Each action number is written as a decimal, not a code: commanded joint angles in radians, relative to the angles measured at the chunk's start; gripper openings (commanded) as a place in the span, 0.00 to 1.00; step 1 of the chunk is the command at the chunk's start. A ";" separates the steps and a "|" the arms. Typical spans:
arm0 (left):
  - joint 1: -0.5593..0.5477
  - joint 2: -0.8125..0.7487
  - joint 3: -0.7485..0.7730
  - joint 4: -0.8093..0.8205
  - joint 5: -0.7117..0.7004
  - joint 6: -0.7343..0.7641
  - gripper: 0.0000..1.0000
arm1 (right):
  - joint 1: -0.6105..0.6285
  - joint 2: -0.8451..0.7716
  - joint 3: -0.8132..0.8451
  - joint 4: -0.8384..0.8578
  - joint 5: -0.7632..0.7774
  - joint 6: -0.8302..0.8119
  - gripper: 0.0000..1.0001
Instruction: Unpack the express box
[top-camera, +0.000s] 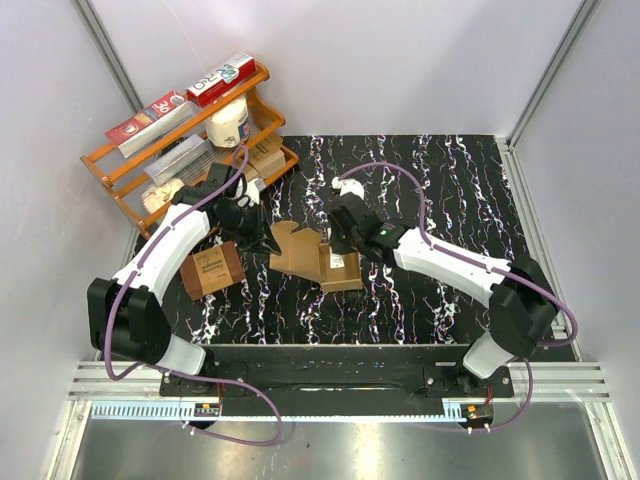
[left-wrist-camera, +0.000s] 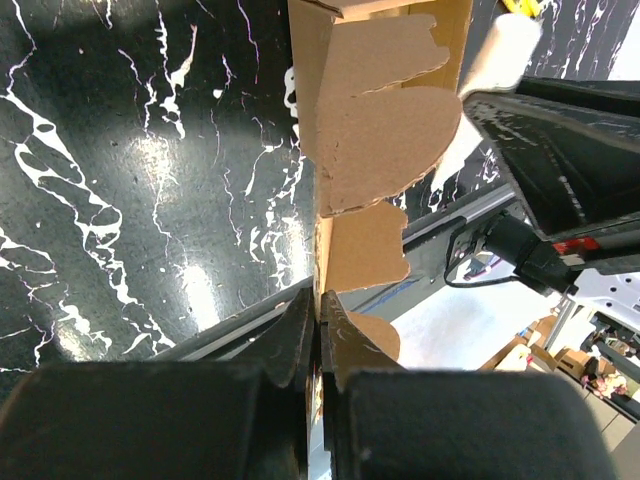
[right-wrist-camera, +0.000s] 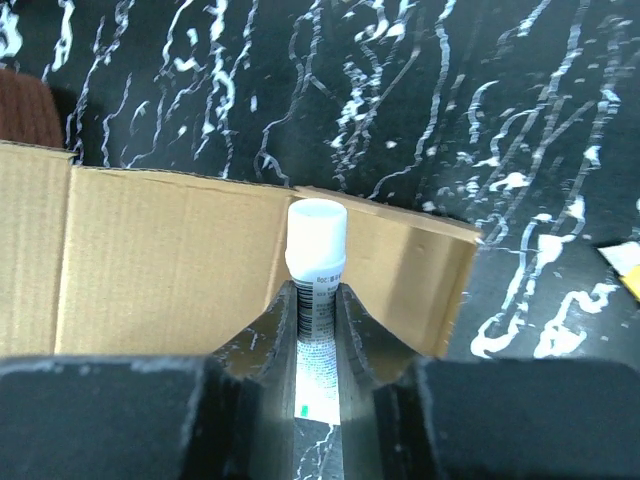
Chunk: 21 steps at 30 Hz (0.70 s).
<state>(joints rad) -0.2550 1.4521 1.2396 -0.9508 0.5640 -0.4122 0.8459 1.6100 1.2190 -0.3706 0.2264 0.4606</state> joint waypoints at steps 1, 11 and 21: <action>0.008 0.011 0.069 0.009 -0.012 -0.020 0.00 | -0.040 -0.091 0.034 -0.053 0.126 0.029 0.23; 0.048 0.068 0.161 -0.037 -0.032 0.009 0.00 | -0.166 -0.171 -0.143 -0.076 0.159 0.076 0.24; 0.059 0.131 0.212 -0.016 0.005 0.003 0.23 | -0.183 -0.009 -0.200 0.024 0.107 0.099 0.24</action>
<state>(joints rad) -0.2024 1.5806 1.3956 -0.9825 0.5522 -0.4137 0.6678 1.5314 1.0225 -0.4236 0.3466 0.5388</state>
